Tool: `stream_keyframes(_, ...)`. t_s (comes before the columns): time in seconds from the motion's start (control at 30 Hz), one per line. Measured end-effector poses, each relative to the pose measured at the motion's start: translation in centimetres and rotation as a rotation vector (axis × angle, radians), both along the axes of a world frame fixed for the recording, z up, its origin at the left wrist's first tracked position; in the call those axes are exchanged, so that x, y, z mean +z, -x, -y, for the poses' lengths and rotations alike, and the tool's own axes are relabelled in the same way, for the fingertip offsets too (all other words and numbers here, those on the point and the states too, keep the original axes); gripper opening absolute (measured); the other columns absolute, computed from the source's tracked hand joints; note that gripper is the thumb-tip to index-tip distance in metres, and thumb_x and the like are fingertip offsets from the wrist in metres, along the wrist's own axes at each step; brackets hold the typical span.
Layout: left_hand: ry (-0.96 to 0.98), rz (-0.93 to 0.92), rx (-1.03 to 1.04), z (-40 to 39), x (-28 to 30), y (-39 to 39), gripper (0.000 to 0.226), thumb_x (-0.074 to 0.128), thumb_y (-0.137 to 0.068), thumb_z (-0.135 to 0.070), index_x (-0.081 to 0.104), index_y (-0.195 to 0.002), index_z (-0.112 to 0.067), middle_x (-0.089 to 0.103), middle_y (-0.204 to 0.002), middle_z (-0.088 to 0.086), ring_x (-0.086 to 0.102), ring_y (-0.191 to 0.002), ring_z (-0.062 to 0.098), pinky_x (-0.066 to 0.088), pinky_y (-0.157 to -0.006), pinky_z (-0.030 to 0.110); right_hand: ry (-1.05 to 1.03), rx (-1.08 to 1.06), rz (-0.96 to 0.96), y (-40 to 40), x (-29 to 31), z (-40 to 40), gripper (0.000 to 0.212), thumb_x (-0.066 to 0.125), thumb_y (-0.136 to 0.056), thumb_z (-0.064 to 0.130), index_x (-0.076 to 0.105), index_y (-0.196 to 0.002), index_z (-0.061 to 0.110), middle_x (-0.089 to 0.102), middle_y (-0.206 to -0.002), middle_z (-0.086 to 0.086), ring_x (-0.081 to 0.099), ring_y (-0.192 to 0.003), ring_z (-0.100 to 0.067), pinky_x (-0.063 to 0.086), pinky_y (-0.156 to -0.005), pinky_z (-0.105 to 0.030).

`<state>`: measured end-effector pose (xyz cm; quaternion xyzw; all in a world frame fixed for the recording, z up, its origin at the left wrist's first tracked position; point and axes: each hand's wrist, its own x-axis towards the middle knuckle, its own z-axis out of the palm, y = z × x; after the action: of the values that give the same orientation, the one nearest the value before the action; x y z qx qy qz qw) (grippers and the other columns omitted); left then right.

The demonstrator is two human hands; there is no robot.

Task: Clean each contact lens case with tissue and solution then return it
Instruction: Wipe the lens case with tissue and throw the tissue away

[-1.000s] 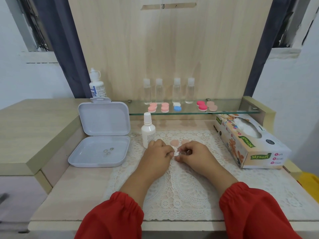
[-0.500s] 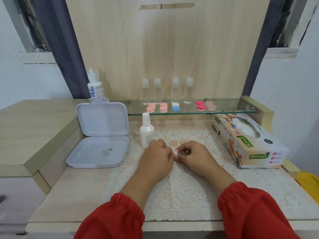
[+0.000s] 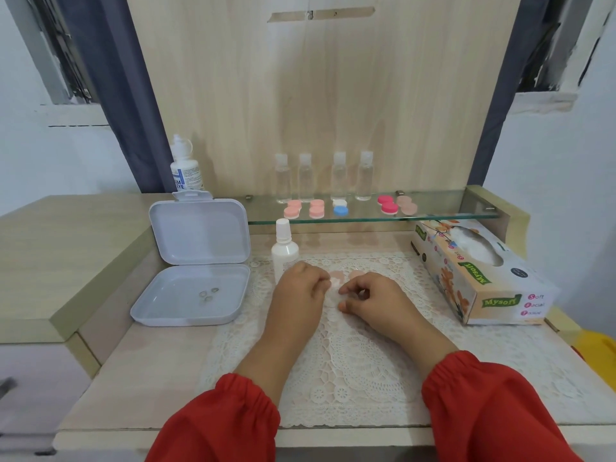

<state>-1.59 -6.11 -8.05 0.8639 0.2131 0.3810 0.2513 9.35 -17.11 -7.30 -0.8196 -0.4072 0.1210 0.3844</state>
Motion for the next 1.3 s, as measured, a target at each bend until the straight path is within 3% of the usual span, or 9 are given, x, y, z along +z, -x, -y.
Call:
stream_keyframes(0.17,-0.297,-0.258,-0.061,0.4,-0.5,-0.1,0.012,0.057,-0.089,-0.012,0.069,-0.092,-0.011,0.066,-0.086,0.002,0.054,-0.086,0.019,0.047,-0.074,0.033,-0.02,0.012,-0.003,0.2,0.2,0.1,0.013,0.077,-0.079,0.025,0.068,-0.087,0.02,0.057,-0.08,0.01,0.051,-0.07,-0.002,0.041,-0.064,-0.016)
stream_keyframes(0.27,-0.438,-0.307,-0.052,0.8,-0.5,0.0,0.012,0.066,-0.072,-0.001,0.065,-0.079,-0.011,0.06,-0.068,0.001,0.053,-0.069,0.021,0.041,-0.055,0.028,-0.019,0.009,0.001,0.2,0.3,0.1,0.009,0.076,-0.079,0.024,0.069,-0.084,0.02,0.057,-0.076,0.011,0.052,-0.068,-0.003,0.039,-0.06,-0.013)
stream_keyframes(0.37,-0.502,-0.311,-0.047,2.4,0.1,-0.2,0.017,0.058,-0.076,0.001,0.06,-0.09,-0.01,0.058,-0.08,0.002,0.053,-0.081,0.022,0.032,-0.064,0.026,-0.011,0.02,0.018,0.1,0.3,0.1,0.008,0.073,-0.08,0.022,0.066,-0.08,0.026,0.057,-0.075,0.012,0.052,-0.068,-0.002,0.036,-0.058,-0.012)
stream_keyframes(0.5,-0.278,-0.32,0.017,2.4,0.4,-0.8,0.025,0.045,-0.092,-0.007,0.053,-0.115,-0.014,0.057,-0.108,0.002,0.048,-0.103,0.019,0.037,-0.077,0.025,-0.017,0.017,0.004,0.1,0.2,0.2,0.013,0.074,-0.081,0.024,0.069,-0.093,0.025,0.056,-0.08,0.014,0.052,-0.071,0.001,0.034,-0.058,-0.009)
stream_keyframes(0.7,0.379,0.089,-0.015,0.9,0.6,-0.2,0.022,0.051,-0.092,-0.003,0.062,-0.091,-0.022,0.063,-0.088,-0.009,0.057,-0.077,-0.003,0.041,-0.065,0.005,-0.014,0.006,-0.012,0.1,0.2,0.2,0.025,0.079,-0.076,0.026,0.072,-0.1,0.025,0.056,-0.086,0.016,0.051,-0.078,0.001,0.038,-0.066,-0.012)
stream_keyframes(0.93,0.142,-0.128,-0.176,2.0,0.1,-0.8,0.011,0.058,-0.091,-0.015,0.058,-0.098,-0.024,0.061,-0.096,-0.008,0.055,-0.091,0.005,0.045,-0.077,0.018,-0.128,0.039,-0.115,-0.2,0.0,0.7,0.036,0.077,-0.074,0.018,0.064,-0.104,0.032,0.067,-0.083,0.007,0.062,-0.075,-0.006,0.053,-0.073,-0.027)
stream_keyframes(1.07,-0.184,-0.202,-0.14,2.0,0.0,-0.9,0.017,0.055,-0.091,-0.012,0.062,-0.105,-0.018,0.047,-0.087,-0.002,0.046,-0.079,0.015,0.041,-0.067,0.026,-0.147,0.056,-0.183,-0.5,0.1,0.9,0.05,0.08,-0.073,0.012,0.057,-0.114,0.03,0.062,-0.085,0.004,0.055,-0.067,-0.003,0.045,-0.061,-0.011)
stream_keyframes(1.2,-0.476,-0.251,-0.069,2.3,0.0,-1.0,0.032,0.072,-0.063,-0.006,0.067,-0.092,-0.018,0.044,-0.068,-0.004,0.03,-0.064,0.012,0.028,-0.055,0.022,-0.149,0.029,-0.178,-0.6,-0.1,0.8,0.054,0.074,-0.076,0.005,0.052,-0.119,0.028,0.061,-0.084,0.002,0.056,-0.07,-0.009,0.044,-0.063,-0.016)
stream_keyframes(1.3,-0.529,-0.285,-0.032,3.2,1.0,-1.1,0.038,0.064,-0.076,-0.007,0.058,-0.112,-0.017,0.056,-0.091,0.001,0.028,-0.075,0.013,0.026,-0.068,0.021,-0.161,0.022,-0.166,-0.7,-0.3,0.8,0.049,0.072,-0.077,0.004,0.052,-0.115,0.027,0.059,-0.078,0.008,0.054,-0.069,-0.005,0.042,-0.064,-0.019)
